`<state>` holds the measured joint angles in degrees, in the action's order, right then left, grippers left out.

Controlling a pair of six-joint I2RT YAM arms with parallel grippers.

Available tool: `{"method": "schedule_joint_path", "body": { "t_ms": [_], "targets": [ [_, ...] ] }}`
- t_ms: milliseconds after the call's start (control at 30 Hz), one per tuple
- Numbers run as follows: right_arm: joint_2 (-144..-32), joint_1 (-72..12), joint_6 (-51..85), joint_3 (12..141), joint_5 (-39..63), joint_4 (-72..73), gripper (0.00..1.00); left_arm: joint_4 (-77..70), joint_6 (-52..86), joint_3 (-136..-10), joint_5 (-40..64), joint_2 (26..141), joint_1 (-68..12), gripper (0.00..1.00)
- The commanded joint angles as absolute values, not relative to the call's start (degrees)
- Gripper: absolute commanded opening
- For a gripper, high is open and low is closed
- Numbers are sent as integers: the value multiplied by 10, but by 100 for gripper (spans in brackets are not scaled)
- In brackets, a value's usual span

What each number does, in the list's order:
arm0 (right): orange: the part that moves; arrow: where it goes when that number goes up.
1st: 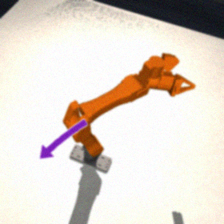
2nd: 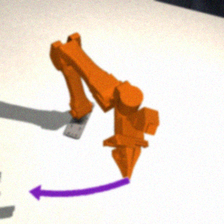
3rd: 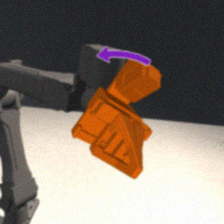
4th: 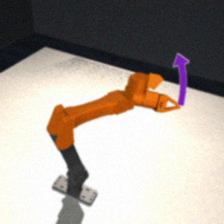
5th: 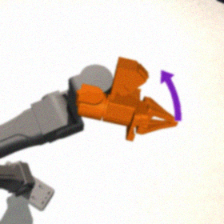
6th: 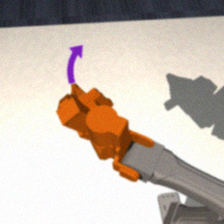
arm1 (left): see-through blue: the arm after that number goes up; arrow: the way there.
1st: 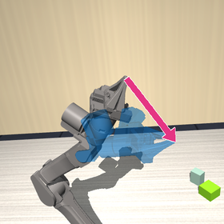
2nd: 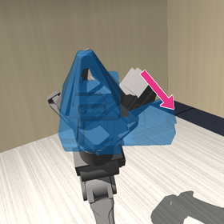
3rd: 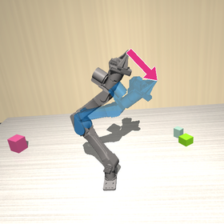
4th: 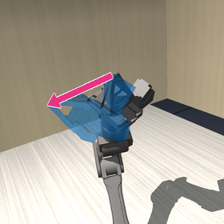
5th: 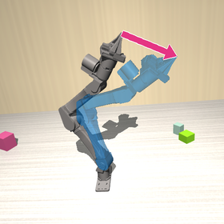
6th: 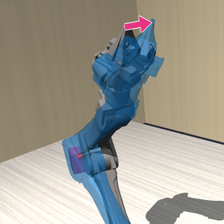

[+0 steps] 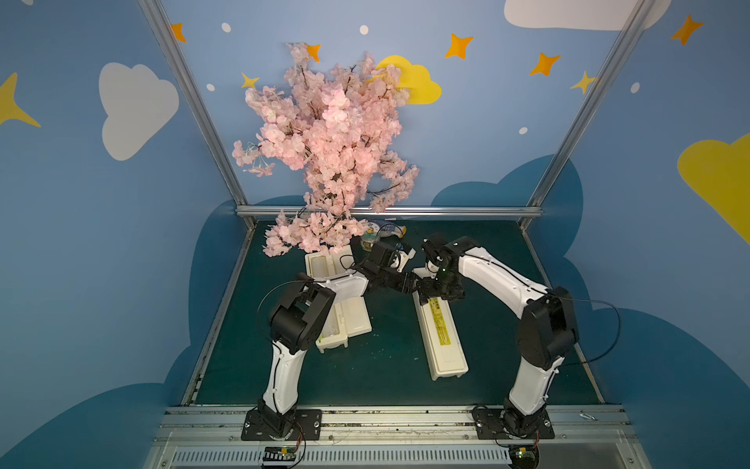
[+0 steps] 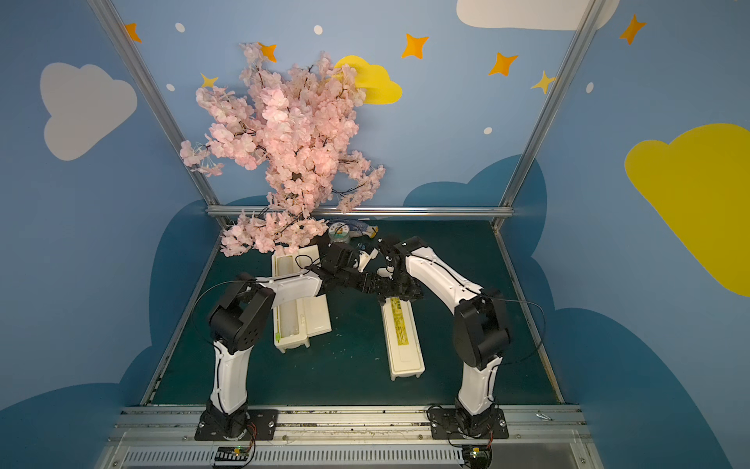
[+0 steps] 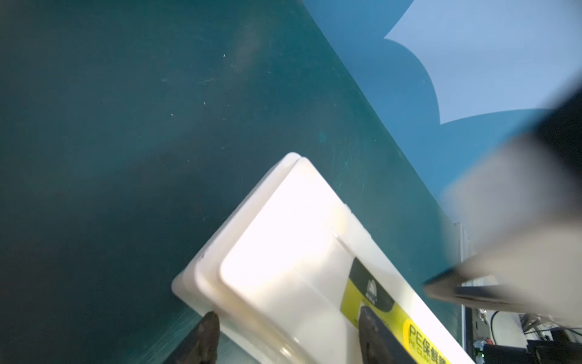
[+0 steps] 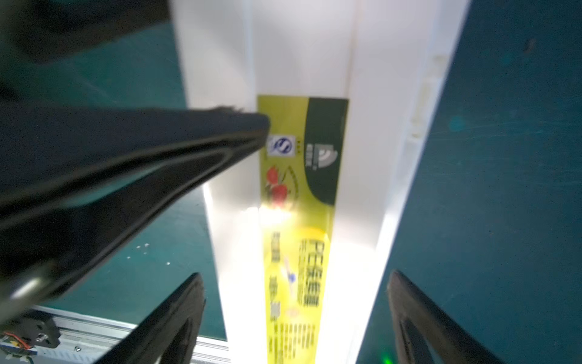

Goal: Put plastic wrap rolls into dispensers
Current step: Close the lid on the plastic wrap cutting box.

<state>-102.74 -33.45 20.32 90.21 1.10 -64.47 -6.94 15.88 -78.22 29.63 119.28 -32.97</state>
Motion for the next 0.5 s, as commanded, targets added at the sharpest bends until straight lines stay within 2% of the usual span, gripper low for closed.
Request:
{"method": "schedule_joint_path", "body": {
  "t_ms": [0, 233, 467],
  "targets": [
    [-967, -335, 196, 890, 35, -627, 90, 24, 116, -770, 254, 1240, -330, 68],
    [-903, -313, 220, 808, 55, -592, 90, 34, 101, -784, 247, 1239, -326, 68],
    [-818, -239, 200, 631, 206, -510, 90, 74, 96, -866, 268, 1281, -313, 67]
  ]
}}
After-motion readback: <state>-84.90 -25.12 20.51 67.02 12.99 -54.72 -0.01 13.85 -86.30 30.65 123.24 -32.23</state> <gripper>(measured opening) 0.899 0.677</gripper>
